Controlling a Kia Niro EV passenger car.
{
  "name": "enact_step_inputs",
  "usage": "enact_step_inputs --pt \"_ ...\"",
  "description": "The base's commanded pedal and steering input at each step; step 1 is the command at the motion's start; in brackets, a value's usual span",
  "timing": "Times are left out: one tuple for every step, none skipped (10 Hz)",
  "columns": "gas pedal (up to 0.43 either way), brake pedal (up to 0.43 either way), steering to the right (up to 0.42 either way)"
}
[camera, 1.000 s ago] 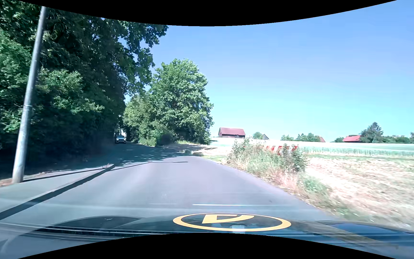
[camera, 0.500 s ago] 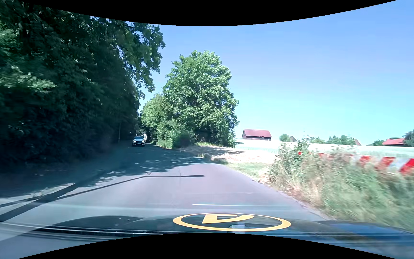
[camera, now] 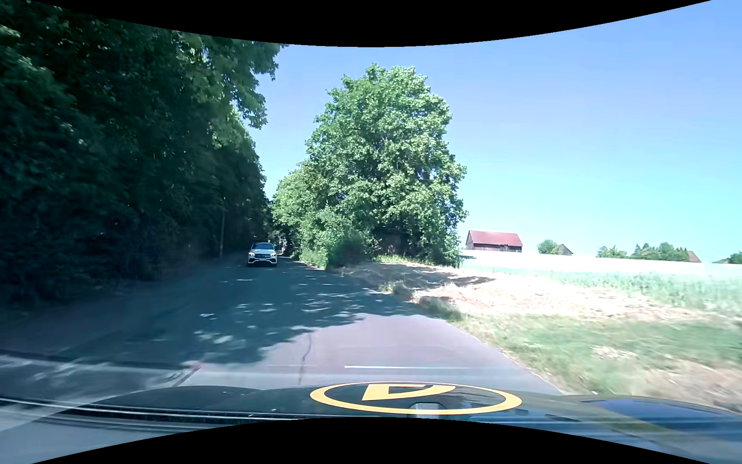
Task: Follow the waypoints while adhering to traffic rules and regulations
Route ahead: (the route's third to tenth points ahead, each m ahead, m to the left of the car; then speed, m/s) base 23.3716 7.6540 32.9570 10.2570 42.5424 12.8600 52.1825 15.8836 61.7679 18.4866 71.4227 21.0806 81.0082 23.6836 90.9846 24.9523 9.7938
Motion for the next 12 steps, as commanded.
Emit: enact_step_inputs --pt "0.209 0.0 -0.056" --pt "0.209 0.0 -0.056" --pt "0.209 0.0 -0.057" --pt "0.209 0.0 -0.061" --pt "0.209 0.0 -0.067" --pt "0.209 0.0 -0.078" --pt "0.209 0.0 -0.093" --pt "0.209 0.0 -0.106" --pt "0.209 0.0 -0.118" --pt "0.209 0.0 -0.123" --pt "0.209 0.0 -0.123" --pt "0.22 0.0 -0.121"
